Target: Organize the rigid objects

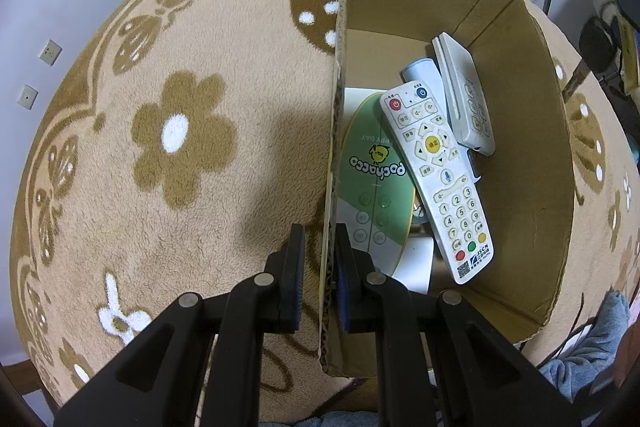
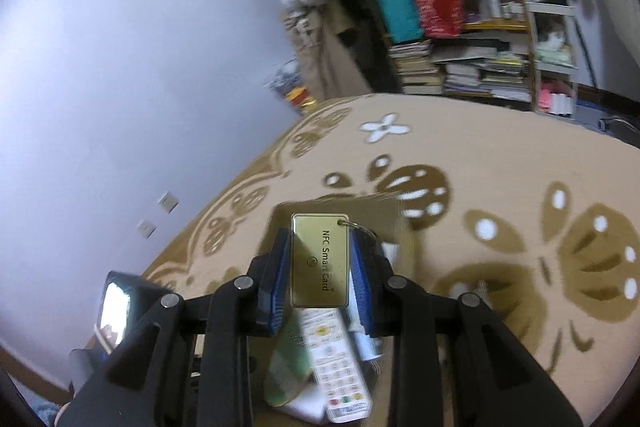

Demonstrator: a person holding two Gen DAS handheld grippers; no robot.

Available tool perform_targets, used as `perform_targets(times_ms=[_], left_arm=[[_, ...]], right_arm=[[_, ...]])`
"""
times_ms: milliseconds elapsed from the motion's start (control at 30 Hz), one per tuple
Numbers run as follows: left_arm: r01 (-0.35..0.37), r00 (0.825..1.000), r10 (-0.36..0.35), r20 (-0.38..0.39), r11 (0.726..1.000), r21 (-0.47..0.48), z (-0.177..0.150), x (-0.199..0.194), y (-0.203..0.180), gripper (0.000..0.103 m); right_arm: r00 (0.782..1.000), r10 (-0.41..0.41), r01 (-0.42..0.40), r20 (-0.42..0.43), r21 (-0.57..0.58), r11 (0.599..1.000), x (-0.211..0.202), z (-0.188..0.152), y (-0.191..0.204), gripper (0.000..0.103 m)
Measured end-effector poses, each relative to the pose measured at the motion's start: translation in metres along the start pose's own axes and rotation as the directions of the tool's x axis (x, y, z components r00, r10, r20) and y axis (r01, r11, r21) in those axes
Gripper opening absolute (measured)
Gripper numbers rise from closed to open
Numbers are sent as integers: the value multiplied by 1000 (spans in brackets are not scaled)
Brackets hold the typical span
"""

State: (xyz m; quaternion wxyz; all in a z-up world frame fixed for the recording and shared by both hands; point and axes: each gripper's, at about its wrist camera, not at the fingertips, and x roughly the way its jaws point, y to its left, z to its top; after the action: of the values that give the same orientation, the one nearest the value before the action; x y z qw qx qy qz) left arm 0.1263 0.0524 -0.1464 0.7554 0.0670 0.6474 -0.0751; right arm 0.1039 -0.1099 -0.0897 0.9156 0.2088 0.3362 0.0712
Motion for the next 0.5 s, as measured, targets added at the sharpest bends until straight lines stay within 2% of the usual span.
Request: perform_targets(times_ms=[167,333,500], left_arm=[[7,1000,-7,-1,1000,-4,0,0,1,14],[4,1000,-4,-1,1000,-2,0,0,1,14],[5,1000,-5,-1,1000,-3,0,1,1,14]], right_arm=[[1000,8,-9,-19,-43,999,5,-8,15,31],[996,6,-9,-88,-29,1000,26,-21,11,31],[985,-38,32,-167,-37,999,50,-36,4,31]])
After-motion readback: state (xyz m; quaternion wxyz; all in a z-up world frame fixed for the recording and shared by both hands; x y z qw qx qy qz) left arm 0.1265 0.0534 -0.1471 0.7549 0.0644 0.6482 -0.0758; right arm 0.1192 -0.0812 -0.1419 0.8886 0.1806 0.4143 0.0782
